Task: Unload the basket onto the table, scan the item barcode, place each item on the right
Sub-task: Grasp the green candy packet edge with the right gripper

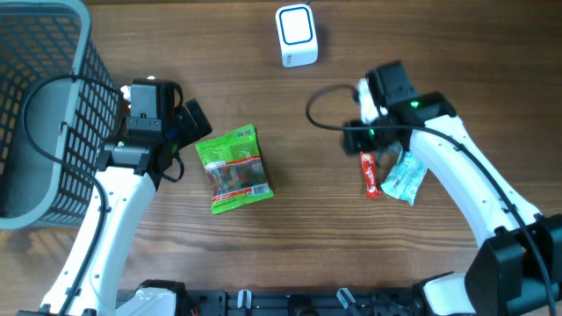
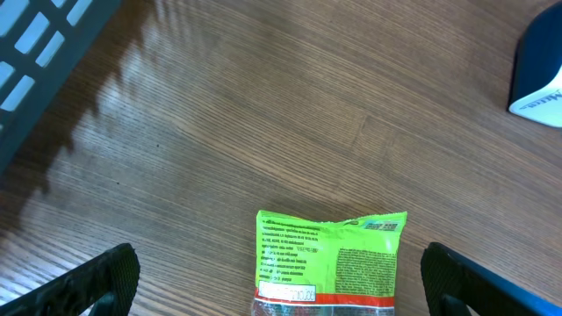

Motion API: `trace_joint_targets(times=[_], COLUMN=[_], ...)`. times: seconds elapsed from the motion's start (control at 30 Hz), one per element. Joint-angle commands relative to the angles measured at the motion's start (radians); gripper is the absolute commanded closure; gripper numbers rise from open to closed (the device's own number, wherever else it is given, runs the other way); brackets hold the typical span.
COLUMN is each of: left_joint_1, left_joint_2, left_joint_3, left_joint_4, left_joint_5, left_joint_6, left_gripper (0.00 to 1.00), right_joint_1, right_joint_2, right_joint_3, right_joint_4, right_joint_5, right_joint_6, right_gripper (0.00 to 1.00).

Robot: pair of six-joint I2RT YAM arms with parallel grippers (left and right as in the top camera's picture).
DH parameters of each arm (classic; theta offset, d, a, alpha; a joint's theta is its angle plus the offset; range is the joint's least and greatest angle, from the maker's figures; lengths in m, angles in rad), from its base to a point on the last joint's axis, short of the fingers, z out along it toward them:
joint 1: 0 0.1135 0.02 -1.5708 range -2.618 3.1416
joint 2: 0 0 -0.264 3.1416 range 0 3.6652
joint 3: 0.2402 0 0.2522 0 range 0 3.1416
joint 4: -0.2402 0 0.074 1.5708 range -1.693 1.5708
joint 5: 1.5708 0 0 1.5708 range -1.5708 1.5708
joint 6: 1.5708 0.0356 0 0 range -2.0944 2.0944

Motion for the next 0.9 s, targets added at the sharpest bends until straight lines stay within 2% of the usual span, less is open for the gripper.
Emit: trace_joint_targets(times=[0.0,0.1,0.17,0.33,0.53,0.63,0.7,0.87], left_joint_1=[0.006,0.006,0.006,0.006,0.006,0.006,0.006,0.006], left_joint_2=[0.001,0.001,0.001,0.001,0.001,0.001,0.001,0.001], left_joint_3=[0.008,0.008,0.008,0.008,0.008,0.008,0.008,0.008], left_joint_4=[0.003,0.003,0.003,0.002,0.003,0.003,0.003,0.003], left_joint_5=[-0.009,-0.009,-0.009,-0.009,-0.009,-0.009,-0.009,-0.009], left_joint_6=[0.002,0.002,0.002,0.002,0.002,0.002,0.002,0.002], left_gripper=[0.00,0.00,0.00,0.00,0.00,0.00,0.00,0.00], right_joint_1=[0.072,0.150,0.240,0.393,0.462,0.481,0.482,0.417], right_joint_2=[0.015,0.059,0.150,0.355,0.505,0.556,0.564,0.534], right_joint_3=[0.021,0.021,0.021,0.021,0.020,0.020,0.020,0.020], right_joint_4=[0.149,0.296,0.434,0.690,0.923,0.941,0.904,0.668], right_joint_5=[-0.317,-0.317,-0.317,-0.319,-0.438,-0.378,-0.307,-0.132], right_joint_6=[0.068,0.153,0.220,0.256,0.285,0.295,0.360,0.491], right_gripper=[0.40,0.42,0.43,0.43,0.45,0.51,0.56,0.58])
